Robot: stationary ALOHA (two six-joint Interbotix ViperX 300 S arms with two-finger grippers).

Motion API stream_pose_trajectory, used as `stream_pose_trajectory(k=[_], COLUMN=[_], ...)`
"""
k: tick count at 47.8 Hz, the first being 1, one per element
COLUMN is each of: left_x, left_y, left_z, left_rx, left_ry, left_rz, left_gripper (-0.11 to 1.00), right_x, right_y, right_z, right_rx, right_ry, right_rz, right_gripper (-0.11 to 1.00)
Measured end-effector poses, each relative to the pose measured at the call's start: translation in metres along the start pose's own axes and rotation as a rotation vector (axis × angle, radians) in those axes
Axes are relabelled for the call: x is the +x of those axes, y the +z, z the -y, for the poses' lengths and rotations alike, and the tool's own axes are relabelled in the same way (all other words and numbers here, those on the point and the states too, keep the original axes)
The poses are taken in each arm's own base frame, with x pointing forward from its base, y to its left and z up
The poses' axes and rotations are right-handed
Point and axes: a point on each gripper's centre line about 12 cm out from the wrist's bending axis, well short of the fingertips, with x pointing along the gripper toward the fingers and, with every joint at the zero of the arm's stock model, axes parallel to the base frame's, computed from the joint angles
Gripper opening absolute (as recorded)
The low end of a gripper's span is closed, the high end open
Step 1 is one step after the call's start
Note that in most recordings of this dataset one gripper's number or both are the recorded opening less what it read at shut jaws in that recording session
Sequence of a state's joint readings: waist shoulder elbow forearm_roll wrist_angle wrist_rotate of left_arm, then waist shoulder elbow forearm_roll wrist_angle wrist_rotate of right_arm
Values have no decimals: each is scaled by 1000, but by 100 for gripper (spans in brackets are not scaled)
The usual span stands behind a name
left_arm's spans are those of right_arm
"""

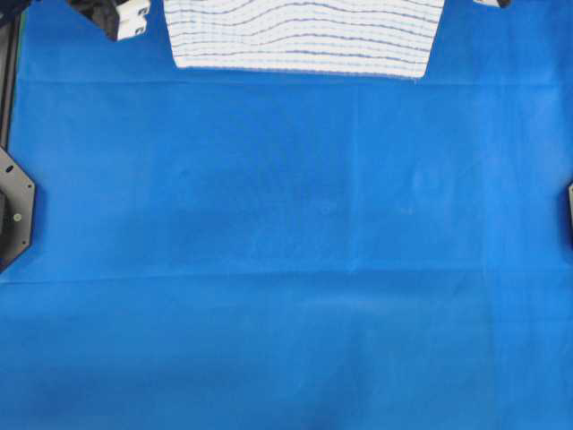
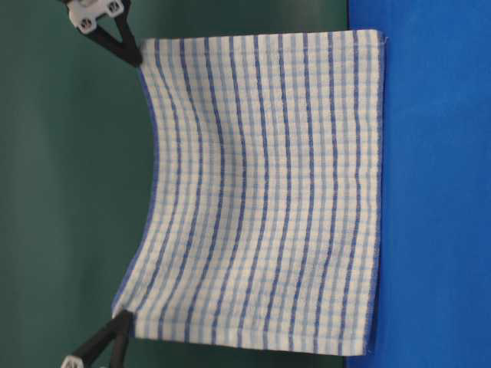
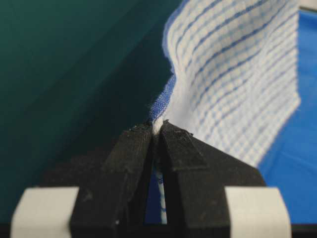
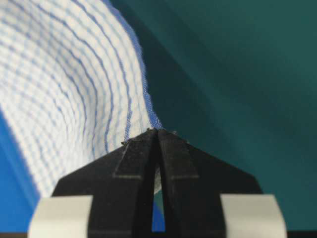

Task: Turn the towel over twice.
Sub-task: 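Lift the held corners and pull the towel away, off the table edge, then swing the towel back and lay it flat toward the near side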

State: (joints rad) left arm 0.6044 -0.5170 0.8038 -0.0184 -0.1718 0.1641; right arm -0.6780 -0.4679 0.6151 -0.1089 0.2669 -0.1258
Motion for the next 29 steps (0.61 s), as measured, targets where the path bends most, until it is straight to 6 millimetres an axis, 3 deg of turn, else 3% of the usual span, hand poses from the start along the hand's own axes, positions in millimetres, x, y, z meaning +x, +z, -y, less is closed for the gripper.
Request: stream_pose_trajectory(k=[16,29], left_x=[-40,-65], left_y=[-20,-57], left_z=[43,79], left_rx=[-14,-45], left_ry=[-148,-291], left_rz=[7,-66], left_gripper=[3,3], right_x=[-37,-58], right_y=[-24,-50], right_z=[-58,-105], right_rx=[-7,22], right_ry=[185,338], right_rz=[-79,-121], right_gripper=[2,2])
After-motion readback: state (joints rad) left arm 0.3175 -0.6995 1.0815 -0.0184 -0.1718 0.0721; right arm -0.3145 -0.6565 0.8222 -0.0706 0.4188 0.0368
